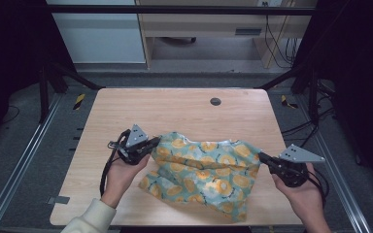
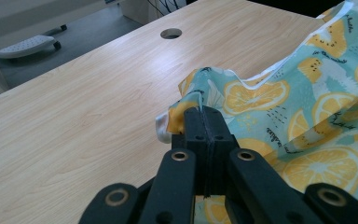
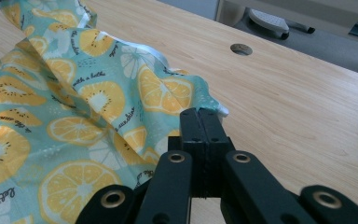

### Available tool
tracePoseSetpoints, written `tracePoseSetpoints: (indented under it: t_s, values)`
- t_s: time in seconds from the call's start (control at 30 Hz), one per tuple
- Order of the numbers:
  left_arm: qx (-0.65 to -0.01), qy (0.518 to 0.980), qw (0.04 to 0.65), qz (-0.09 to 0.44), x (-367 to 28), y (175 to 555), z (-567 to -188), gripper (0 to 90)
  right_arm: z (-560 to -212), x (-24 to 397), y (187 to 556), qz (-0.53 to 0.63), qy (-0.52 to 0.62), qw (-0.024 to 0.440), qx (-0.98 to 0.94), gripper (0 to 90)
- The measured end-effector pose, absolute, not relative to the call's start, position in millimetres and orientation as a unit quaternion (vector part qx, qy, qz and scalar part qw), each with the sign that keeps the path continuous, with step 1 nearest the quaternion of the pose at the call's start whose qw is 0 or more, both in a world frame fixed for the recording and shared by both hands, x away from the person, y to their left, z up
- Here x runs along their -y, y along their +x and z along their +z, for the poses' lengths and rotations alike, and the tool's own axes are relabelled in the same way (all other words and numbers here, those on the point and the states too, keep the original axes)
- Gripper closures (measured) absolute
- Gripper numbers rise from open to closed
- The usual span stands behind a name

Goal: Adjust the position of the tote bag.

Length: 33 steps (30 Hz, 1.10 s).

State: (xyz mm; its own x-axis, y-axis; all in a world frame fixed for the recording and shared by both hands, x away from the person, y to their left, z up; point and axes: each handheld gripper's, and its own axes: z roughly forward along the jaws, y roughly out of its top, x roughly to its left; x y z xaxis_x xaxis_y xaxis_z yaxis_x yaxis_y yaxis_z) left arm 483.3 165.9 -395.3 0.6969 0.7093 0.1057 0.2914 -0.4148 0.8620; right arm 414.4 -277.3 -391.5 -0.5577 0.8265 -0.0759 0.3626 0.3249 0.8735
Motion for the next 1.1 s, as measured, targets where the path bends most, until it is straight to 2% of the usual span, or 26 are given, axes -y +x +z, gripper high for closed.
tracePoseSetpoints:
  t_s: [0.23,0.67,0.87,1.1]
  values:
    - [-0.303,0.803,0.457,0.233,-171.6,468.7,-394.3,90.0,-387.1,275.6,405.8,0.437,0.377,0.271,-0.77,90.0]
    - [-0.311,0.786,0.487,0.218,-195.2,435.5,-404.4,90.0,-382.6,268.3,365.7,0.455,0.335,0.277,-0.777,90.0]
    - [-0.305,0.779,0.504,0.218,-200.7,426.9,-399.4,90.0,-380.5,267.6,359.8,0.462,0.328,0.274,-0.777,90.0]
    - [-0.294,0.776,0.525,0.189,-208.6,409.1,-413.5,90.0,-384.1,271.3,340.2,0.484,0.301,0.253,-0.782,90.0]
